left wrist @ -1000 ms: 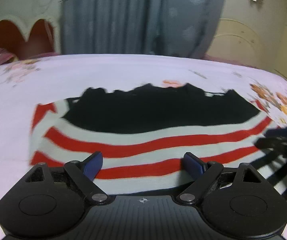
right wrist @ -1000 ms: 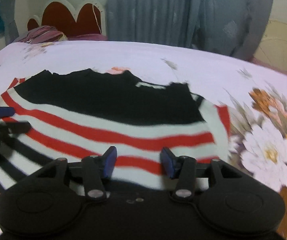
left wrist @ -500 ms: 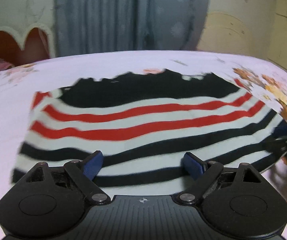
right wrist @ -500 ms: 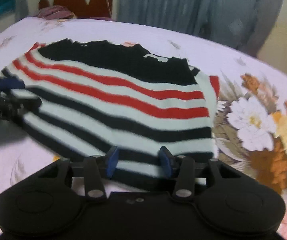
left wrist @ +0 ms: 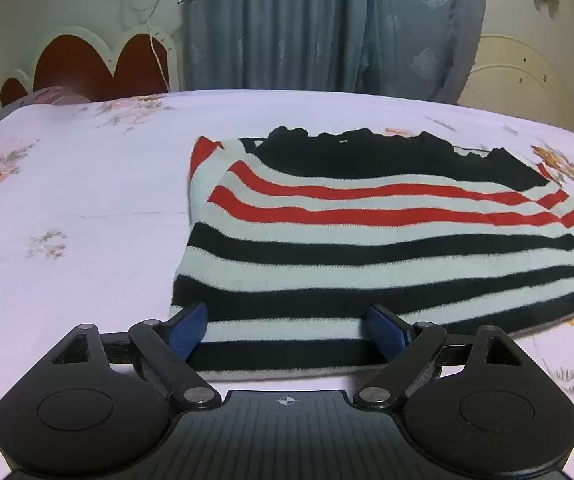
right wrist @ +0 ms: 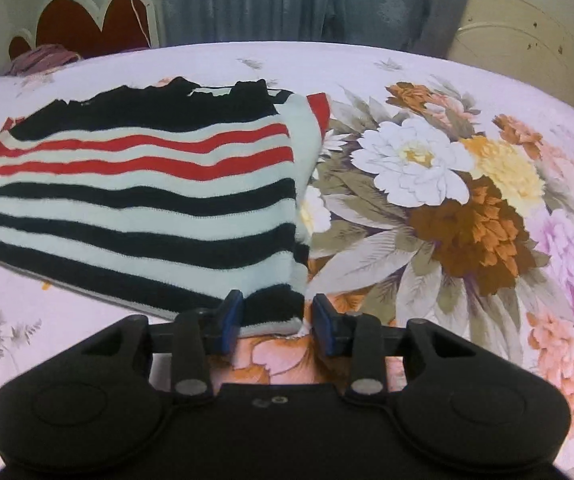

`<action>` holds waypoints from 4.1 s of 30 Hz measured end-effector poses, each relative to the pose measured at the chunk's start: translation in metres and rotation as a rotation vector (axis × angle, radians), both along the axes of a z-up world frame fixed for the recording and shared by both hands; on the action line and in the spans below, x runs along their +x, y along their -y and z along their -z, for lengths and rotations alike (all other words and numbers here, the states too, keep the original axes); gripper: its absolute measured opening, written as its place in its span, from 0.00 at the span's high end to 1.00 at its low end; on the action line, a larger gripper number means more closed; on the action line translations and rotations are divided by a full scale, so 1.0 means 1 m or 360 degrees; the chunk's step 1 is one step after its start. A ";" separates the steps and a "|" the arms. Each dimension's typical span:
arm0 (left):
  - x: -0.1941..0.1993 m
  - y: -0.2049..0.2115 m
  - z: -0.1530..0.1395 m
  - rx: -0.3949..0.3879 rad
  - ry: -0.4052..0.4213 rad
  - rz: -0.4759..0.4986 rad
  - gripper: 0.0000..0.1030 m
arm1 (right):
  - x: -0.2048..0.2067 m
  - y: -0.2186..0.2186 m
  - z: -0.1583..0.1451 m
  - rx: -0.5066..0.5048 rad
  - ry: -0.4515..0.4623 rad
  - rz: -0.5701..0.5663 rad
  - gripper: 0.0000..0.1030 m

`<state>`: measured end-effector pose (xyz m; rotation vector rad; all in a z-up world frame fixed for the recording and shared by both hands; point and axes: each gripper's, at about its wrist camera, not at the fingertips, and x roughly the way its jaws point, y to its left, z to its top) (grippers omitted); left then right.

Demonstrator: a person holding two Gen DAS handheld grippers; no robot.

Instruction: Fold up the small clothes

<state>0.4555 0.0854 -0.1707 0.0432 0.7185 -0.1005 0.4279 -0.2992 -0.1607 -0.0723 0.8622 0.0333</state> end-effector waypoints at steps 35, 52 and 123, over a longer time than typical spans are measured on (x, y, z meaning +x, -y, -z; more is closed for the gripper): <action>0.000 0.037 0.002 0.0051 -0.0053 -0.0009 0.15 | 0.011 -0.034 -0.004 -0.0031 -0.0005 0.0089 0.68; -0.039 -0.011 -0.013 -0.0239 0.0000 -0.0215 0.14 | -0.015 -0.018 -0.027 0.0151 0.0174 0.0037 0.74; 0.037 0.245 -0.049 -0.0629 -0.0304 0.0310 0.54 | 0.062 0.120 -0.037 0.1057 0.0136 0.0190 0.53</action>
